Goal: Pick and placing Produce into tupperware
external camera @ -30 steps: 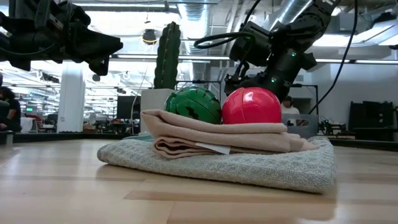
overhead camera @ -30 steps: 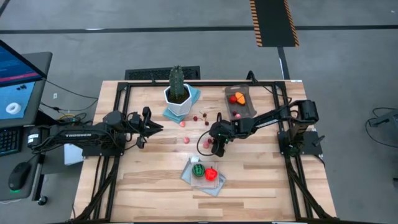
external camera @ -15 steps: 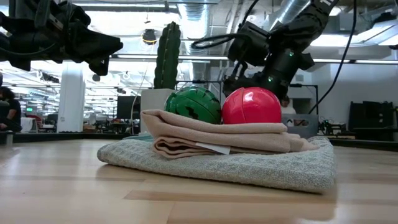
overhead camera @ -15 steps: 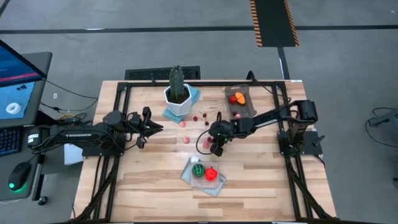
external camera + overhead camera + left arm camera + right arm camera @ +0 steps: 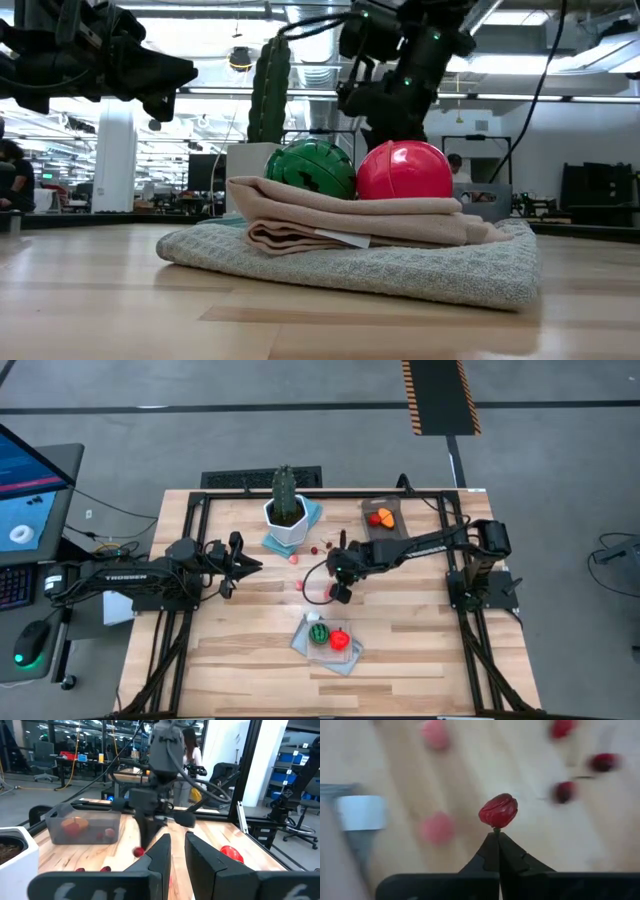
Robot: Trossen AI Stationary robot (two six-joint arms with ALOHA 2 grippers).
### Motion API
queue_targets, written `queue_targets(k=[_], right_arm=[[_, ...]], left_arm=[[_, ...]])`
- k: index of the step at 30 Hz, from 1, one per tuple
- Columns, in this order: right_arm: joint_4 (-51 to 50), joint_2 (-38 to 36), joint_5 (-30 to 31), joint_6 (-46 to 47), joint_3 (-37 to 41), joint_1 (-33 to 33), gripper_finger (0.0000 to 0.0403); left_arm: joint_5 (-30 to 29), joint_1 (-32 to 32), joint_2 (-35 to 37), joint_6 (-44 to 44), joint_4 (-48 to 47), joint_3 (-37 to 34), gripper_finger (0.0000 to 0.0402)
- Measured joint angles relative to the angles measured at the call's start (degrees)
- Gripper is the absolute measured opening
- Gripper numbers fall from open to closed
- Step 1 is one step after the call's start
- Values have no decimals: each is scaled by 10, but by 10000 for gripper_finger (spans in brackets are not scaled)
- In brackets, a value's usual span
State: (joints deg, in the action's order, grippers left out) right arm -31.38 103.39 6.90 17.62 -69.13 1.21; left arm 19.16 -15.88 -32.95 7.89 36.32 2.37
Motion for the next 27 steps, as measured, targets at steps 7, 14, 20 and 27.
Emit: queue_targets(k=[7,14,20,27], right_arm=[[-97,-18,88,3,-49,26,9],[-185,-93,153,49,-51,57,12],[-229,-151,159,89,-27,96,9],[-228,-187,129,90,31,173,17]], left_arm=[[0,0,0,2,0,0,45],[0,0,0,2,-3,0,45],[0,0,0,0,-14,0,45],[0,0,0,0,-14,0,45]])
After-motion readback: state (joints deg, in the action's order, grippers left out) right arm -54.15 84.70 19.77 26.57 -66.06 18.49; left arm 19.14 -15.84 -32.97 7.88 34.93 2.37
